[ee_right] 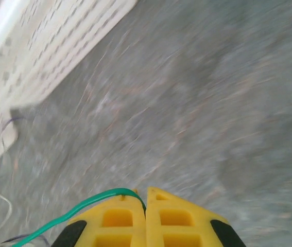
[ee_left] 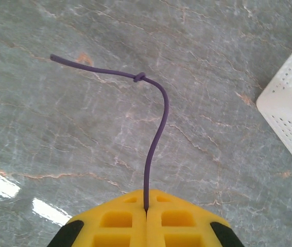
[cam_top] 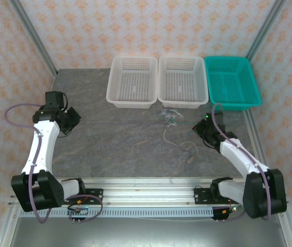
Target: Untangle the cables
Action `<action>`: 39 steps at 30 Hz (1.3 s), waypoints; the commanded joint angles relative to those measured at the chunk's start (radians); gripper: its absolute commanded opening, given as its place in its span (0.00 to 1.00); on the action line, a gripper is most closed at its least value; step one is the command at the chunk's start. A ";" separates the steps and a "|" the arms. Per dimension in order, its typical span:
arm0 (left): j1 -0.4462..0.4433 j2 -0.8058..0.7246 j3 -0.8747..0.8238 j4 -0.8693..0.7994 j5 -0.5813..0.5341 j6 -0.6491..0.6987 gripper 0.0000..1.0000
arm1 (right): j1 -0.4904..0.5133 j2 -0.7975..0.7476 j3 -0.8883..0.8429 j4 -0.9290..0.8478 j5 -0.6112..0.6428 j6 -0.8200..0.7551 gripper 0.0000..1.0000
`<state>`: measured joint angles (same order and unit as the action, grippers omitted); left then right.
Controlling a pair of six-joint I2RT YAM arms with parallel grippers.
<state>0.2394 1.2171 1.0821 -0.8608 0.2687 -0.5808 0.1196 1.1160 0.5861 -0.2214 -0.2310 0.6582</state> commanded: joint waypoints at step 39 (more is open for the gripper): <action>-0.186 -0.060 -0.178 0.301 -0.117 0.063 0.71 | -0.035 -0.072 0.163 -0.327 0.175 -0.119 0.77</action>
<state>0.0708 1.2388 0.9108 -0.5907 0.2569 -0.5571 0.0250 1.0595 0.6632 -0.4549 -0.1818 0.6136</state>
